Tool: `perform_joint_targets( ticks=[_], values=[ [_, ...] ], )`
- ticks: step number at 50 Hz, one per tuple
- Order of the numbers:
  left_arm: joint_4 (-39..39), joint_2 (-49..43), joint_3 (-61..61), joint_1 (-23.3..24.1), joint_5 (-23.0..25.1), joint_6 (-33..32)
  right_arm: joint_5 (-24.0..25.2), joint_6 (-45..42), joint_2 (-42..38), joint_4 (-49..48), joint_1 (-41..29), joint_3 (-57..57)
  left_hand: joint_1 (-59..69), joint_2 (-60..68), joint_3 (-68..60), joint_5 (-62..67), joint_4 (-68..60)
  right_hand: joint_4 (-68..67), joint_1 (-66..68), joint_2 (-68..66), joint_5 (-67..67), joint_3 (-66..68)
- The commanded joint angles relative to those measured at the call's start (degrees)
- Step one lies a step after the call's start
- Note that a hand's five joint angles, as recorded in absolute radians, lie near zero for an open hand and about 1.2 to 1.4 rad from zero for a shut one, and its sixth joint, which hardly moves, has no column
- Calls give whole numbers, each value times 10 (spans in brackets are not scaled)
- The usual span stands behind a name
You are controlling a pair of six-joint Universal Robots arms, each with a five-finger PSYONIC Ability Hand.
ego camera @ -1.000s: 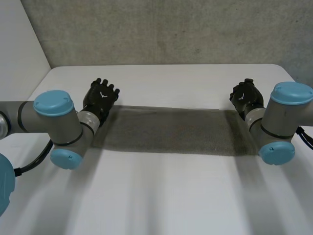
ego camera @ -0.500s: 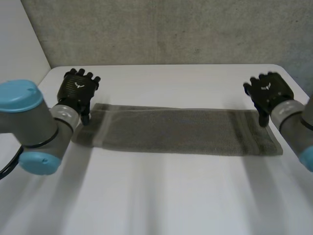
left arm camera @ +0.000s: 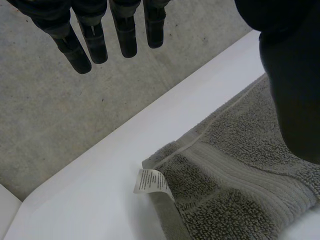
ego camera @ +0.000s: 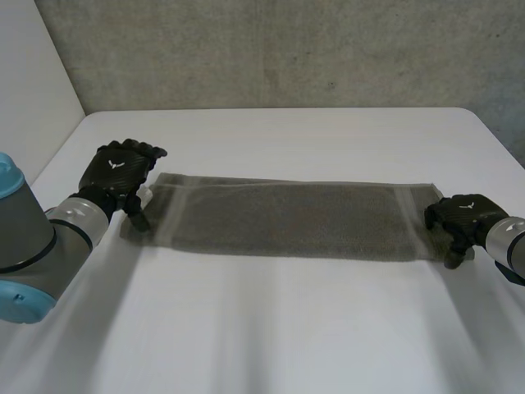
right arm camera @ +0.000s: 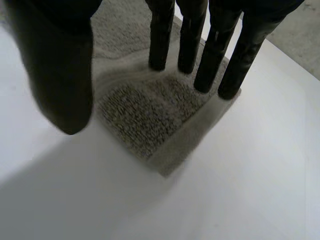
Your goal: Fold the towel.
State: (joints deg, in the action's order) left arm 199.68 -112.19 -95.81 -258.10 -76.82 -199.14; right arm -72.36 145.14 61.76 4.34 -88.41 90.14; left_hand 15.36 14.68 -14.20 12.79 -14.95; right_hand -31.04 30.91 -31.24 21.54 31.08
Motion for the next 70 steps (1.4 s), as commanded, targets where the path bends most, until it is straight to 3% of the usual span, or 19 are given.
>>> perform_joint_targets(
  ticks=[1,7,8,9,10,25,30,34,42,44,45,52,57,63,64,65,66,67,70],
  values=[
    [1,-2,1,1,-1,-1,-2,-2,-23,-23,10,-8,-36,-29,25,-111,32,-107,108,-105,102,106],
    [0,-4,0,1,-2,0,-3,-3,-37,-24,10,-12,-36,-29,25,-111,32,-194,195,-192,189,194],
    [0,-4,-1,1,-2,-1,-5,-3,-40,-27,11,-13,-36,-29,25,-111,32,-374,375,-372,369,374],
    [0,-4,-1,1,-2,-1,-5,-3,-40,-27,11,-13,-36,-29,25,-111,32,-376,377,-374,371,375],
    [0,-4,-1,1,-2,0,-6,-2,-41,-31,12,-16,-36,-29,25,-111,32,-488,490,-486,483,488],
    [0,4,-4,2,-5,-1,-58,-24,-19,-42,74,-32,-36,-29,25,-111,32,-490,491,-488,485,489],
    [0,21,-9,1,-6,-1,-117,-129,-10,-40,141,-70,-41,-35,30,-116,37,-490,491,-488,485,489],
    [0,31,-10,1,-6,-1,-123,-171,3,-37,135,-85,-41,-35,30,-116,37,-490,491,-488,485,489],
    [1,47,-9,2,-7,-1,-122,-71,57,-43,-43,-150,-41,-35,30,-116,37,-490,491,-488,485,489],
    [2,50,-9,3,-7,-1,-119,-51,57,-56,-154,-175,-41,-35,30,-116,37,-490,491,-488,485,489],
    [2,50,-9,3,-7,-1,-119,-51,57,-56,-155,-175,-41,-35,30,-116,37,-490,491,-488,485,489],
    [2,49,-13,11,-10,0,-102,-50,-17,-118,-357,-181,-41,-35,30,-116,37,-490,491,-488,485,489],
    [3,43,-15,12,-10,0,-70,-48,-65,-124,-417,-175,-41,-35,30,-116,37,-490,491,-488,485,489],
    [5,40,-12,18,-10,-1,-22,-50,-101,-122,-433,-168,-41,-35,30,-116,37,-490,491,-488,485,489],
    [6,37,-10,22,-10,-3,-16,-51,-105,-120,-432,-168,-41,-35,30,-116,37,-352,353,-350,347,352],
    [6,33,-5,26,-10,-4,-19,-50,-105,-121,-431,-167,-41,-35,30,-116,37,-68,69,-66,63,67],
    [6,33,-5,26,-10,-4,-19,-50,-105,-121,-431,-167,-41,-35,30,-116,37,-65,66,-63,60,64],
    [7,28,-2,32,-10,-4,-20,-46,-103,-121,-427,-162,-41,-35,30,-116,37,142,-141,144,-147,-142],
    [8,19,11,51,-10,-4,-25,-37,-81,-118,-418,-149,-40,-33,28,-114,36,210,-209,212,-215,-211]
  ],
)
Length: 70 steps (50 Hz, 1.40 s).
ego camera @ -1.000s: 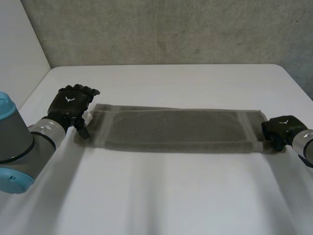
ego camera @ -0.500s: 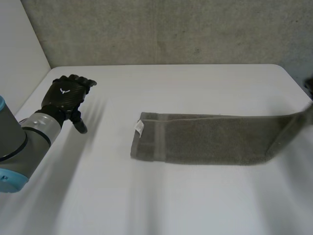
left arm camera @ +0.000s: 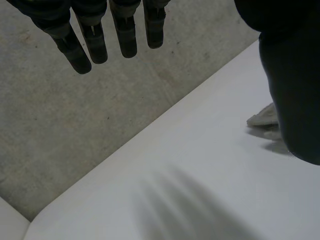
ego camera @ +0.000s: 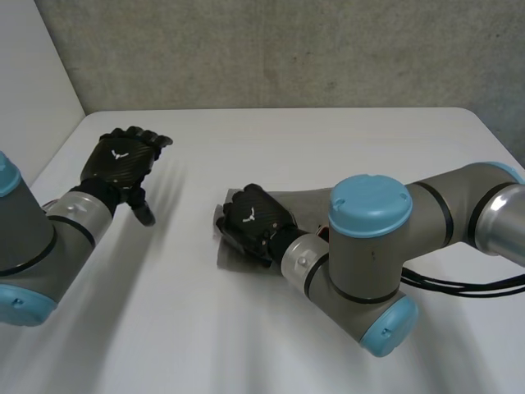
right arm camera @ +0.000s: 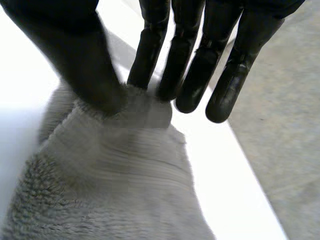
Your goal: Fold the towel.
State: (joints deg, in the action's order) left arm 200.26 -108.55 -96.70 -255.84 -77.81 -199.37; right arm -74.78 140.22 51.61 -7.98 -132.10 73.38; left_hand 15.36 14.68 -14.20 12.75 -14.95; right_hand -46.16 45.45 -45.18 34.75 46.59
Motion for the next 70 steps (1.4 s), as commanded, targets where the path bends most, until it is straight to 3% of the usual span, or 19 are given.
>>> perform_joint_targets(
  ticks=[1,6,11,21,28,30,31,33,36,39,47,52,54,59,64,66,67,68,70],
  values=[
    [2,-18,20,28,-1,-1,-1,12,21,5,19,19,-40,-33,28,-114,36,362,-354,352,-347,-366],
    [2,-26,34,66,-8,-2,4,89,138,6,89,97,-38,-31,26,-112,34,362,-354,352,-347,-366],
    [2,-32,39,96,-19,-2,2,162,179,8,155,161,-38,-31,26,-112,34,362,-354,352,-347,-366],
    [4,-55,45,137,-29,-5,2,145,191,4,268,283,-38,-31,26,-112,34,353,-346,343,-339,-357],
    [4,-65,48,147,-38,-6,-10,107,151,-4,286,290,-38,-31,26,-112,34,150,-143,141,-136,-155],
    [4,-64,45,147,-46,-6,-36,93,135,-4,285,283,-38,-31,26,-112,34,-57,64,-67,71,53],
    [4,-64,45,147,-46,-6,-36,93,135,-4,285,283,-38,-31,26,-112,34,-58,65,-68,72,54],
    [4,-63,42,146,-50,-6,-77,72,129,-5,278,265,-38,-31,26,-112,34,-337,344,-347,351,333],
    [4,-62,42,146,-50,-6,-99,59,129,-14,277,252,-38,-31,26,-112,34,-338,346,-348,353,334],
    [3,-57,42,144,-52,-6,-125,30,138,-45,265,236,-40,-33,28,-114,36,-338,346,-348,353,334],
    [1,-36,43,130,-54,-5,-132,-99,127,-101,70,153,-41,-35,30,-115,37,-338,346,-348,353,334],
    [0,-7,40,101,-54,1,-114,-166,63,-133,-21,96,-41,-35,30,-115,37,-338,346,-348,353,334],
    [0,10,39,84,-55,6,-78,-181,24,-132,-59,71,-41,-35,30,-115,37,-338,346,-348,353,334],
    [-1,16,38,75,-54,25,-13,-183,-26,-101,-65,56,-41,-35,30,-115,37,-338,346,-348,353,334],
    [-2,15,34,75,-53,39,-22,-166,-29,-73,-59,50,-41,-35,30,-115,37,-338,346,-348,353,334],
    [-2,15,33,76,-53,40,-29,-142,-17,-72,-55,55,-41,-35,30,-115,37,-236,244,-246,251,232],
    [0,15,32,77,-52,40,-34,-103,9,-69,-48,62,-41,-35,30,-115,37,147,-140,137,-132,-151],
    [0,13,34,80,-52,40,-38,-53,43,-66,-34,72,-41,-35,30,-115,37,362,-354,352,-347,-366],
    [1,10,37,82,-52,40,-38,-1,73,-66,-15,86,-41,-35,30,-115,37,362,-354,352,-347,-366]
  ],
)
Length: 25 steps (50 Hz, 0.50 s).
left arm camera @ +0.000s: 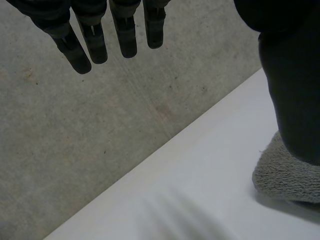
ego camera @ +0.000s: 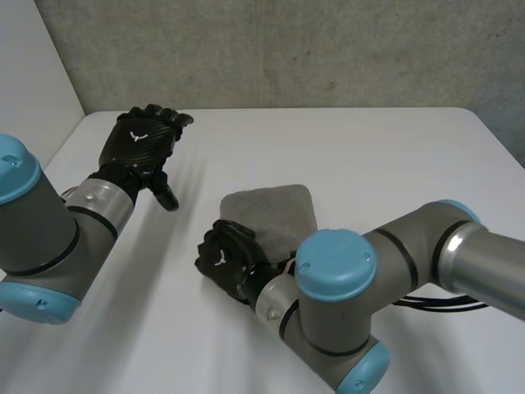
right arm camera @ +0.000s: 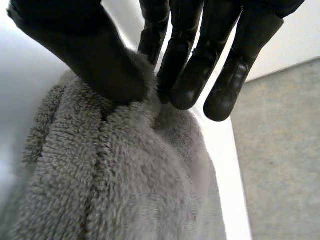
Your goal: Fold the towel.
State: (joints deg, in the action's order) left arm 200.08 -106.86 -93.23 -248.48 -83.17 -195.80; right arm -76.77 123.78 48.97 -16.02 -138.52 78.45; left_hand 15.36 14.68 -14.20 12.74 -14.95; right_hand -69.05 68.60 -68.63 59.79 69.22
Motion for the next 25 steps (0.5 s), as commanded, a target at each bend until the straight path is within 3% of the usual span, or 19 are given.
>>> perform_joint_targets(
  ticks=[1,6,9,15,21,23,25],
  values=[
    [3,-7,2,8,2,4,-18,164,100,14,49,35,-41,-35,30,-115,37,591,-586,586,-598,-592],
    [6,-22,20,27,0,7,-15,339,183,17,107,76,-38,-31,26,-112,34,591,-586,586,-598,-592],
    [6,-30,26,40,-1,12,-15,373,194,19,120,85,-36,-29,25,-110,32,591,-586,586,-598,-592],
    [1,-61,53,67,-2,86,-13,456,200,55,192,98,-35,-28,23,-108,30,591,-586,586,-598,-592],
    [-30,-132,98,108,-6,130,9,486,145,99,214,62,-35,-28,23,-108,30,591,-586,586,-598,-592],
    [-46,-153,111,116,-21,130,20,491,119,111,214,46,-35,-28,23,-108,30,591,-586,586,-598,-592],
    [-79,-196,138,126,-66,129,30,497,76,141,214,18,-35,-28,23,-108,30,591,-586,586,-598,-592]
  ],
)
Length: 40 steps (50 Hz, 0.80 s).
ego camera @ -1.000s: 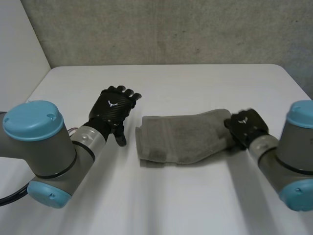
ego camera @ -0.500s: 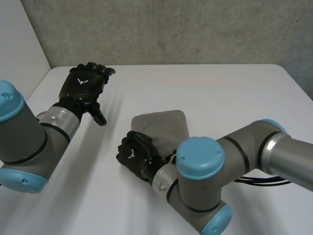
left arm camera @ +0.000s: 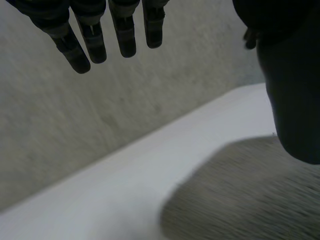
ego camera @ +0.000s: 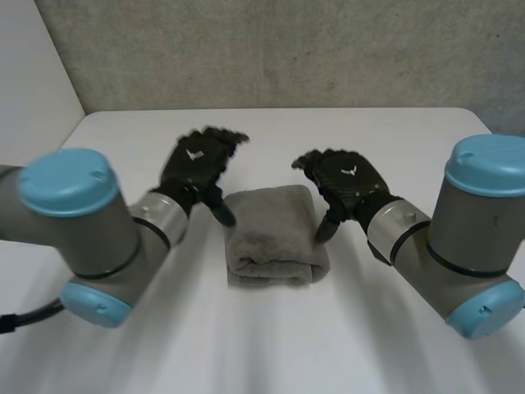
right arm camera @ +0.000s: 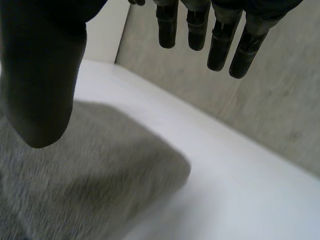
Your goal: Fold the towel.
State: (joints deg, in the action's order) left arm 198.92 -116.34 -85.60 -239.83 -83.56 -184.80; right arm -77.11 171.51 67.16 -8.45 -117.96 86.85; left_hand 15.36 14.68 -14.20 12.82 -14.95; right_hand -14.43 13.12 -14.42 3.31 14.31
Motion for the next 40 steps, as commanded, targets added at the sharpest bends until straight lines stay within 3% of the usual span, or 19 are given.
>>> perform_joint_targets(
  ticks=[1,5,14,19,22,27,35,40],
  values=[
    [-68,-101,62,39,-63,19,34,20,-106,65,8,-66,-35,-28,23,-109,30,44,-31,44,-33,-43],
    [-92,-144,82,45,-101,17,31,18,-156,92,8,-99,-38,-31,26,-113,34,44,-31,44,-33,-43],
    [-101,-140,83,55,-100,16,28,13,-161,97,7,-112,-36,-30,25,-111,32,44,-31,44,-33,-43],
    [-116,-51,80,53,-100,15,11,18,-35,92,20,-96,-43,-36,31,-118,39,44,-31,44,-33,-43],
    [-121,-28,81,50,-100,15,-6,19,-3,92,29,-92,-45,-38,33,-119,41,44,-31,44,-33,-43],
    [-155,83,76,21,-104,14,-101,17,103,98,69,-87,-51,-45,40,-126,47,44,-31,44,-33,-43],
    [-190,176,59,-48,-105,-21,-120,10,143,151,119,-79,-51,-45,40,-126,47,44,-31,44,-33,-43],
    [-203,183,63,-51,-103,-23,-120,8,150,158,129,-68,-51,-45,40,-126,47,44,-31,44,-33,-43]
  ],
)
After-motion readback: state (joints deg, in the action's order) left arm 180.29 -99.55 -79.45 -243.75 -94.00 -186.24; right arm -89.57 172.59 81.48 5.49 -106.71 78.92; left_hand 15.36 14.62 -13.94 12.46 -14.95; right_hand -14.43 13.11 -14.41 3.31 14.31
